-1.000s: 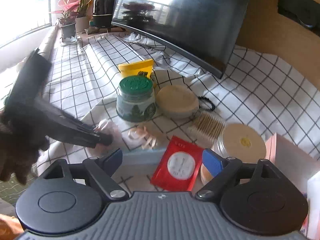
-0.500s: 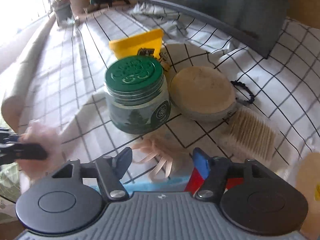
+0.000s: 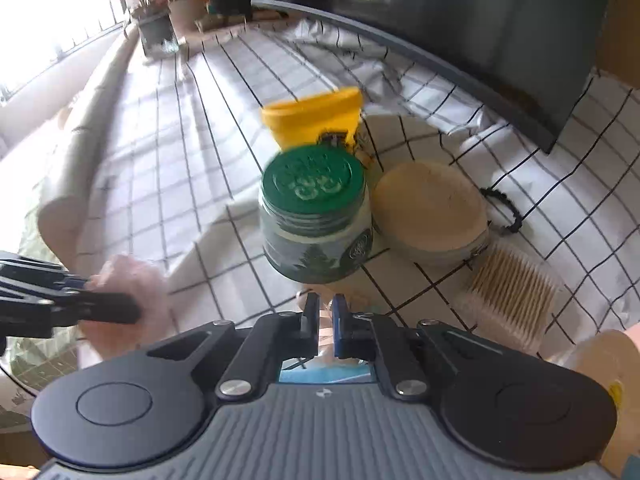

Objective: Organize soft objects
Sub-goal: 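Grasp the beige ribbon with the right tool while the left tool holds the lace item, then carry the lace item and ribbon over the pink box and release both, then grasp the blue face mask on the table with the left tool, then lift the blue face mask with the left tool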

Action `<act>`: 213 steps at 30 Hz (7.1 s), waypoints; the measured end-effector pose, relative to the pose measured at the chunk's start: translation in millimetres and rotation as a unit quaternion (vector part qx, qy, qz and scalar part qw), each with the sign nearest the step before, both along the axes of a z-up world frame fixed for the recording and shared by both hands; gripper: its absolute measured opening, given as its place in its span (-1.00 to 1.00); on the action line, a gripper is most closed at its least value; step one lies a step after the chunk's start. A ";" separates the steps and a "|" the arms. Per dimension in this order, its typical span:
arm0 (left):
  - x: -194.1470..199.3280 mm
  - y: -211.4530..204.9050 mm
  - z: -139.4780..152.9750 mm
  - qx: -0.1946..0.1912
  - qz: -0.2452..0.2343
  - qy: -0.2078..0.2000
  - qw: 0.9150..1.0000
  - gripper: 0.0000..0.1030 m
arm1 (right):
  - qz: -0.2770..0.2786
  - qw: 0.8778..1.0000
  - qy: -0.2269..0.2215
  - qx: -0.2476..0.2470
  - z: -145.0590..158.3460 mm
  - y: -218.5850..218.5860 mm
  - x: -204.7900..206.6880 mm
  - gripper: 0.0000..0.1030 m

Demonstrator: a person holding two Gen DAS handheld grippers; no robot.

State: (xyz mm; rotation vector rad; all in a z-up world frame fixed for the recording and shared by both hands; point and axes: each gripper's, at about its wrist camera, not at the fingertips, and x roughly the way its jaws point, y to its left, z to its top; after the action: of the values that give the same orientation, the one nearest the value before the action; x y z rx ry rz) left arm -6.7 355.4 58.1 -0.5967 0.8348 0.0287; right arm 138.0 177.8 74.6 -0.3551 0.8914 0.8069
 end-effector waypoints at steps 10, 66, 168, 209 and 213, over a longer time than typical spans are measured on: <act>6.0 -15.7 8.9 0.015 0.003 0.020 1.000 -0.56 | -0.006 1.000 -0.016 -0.001 -7.9 -18.0 -1.0 -0.12; 183.7 -395.1 23.1 0.228 -0.408 -0.096 0.879 -0.30 | -0.380 0.907 -0.005 0.180 47.4 -350.3 17.3 -0.79; 50.0 -107.9 -8.5 0.235 -0.204 -0.002 0.950 -0.58 | -0.174 0.984 -0.011 0.018 -48.8 -105.1 -41.0 0.58; 45.4 -192.7 -18.7 0.307 -0.137 0.041 0.941 -0.44 | -0.094 0.992 -0.051 0.061 -74.4 -160.2 -77.2 0.83; 39.9 -188.9 -15.2 0.352 -0.111 0.042 0.928 -0.43 | -0.085 0.992 -0.076 0.048 -79.9 -159.4 -86.9 0.96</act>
State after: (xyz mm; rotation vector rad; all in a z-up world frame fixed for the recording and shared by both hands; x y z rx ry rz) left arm 33.3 166.5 42.9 0.1799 0.9007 0.1419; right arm 51.1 18.4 -5.2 -0.2491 0.7283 0.6534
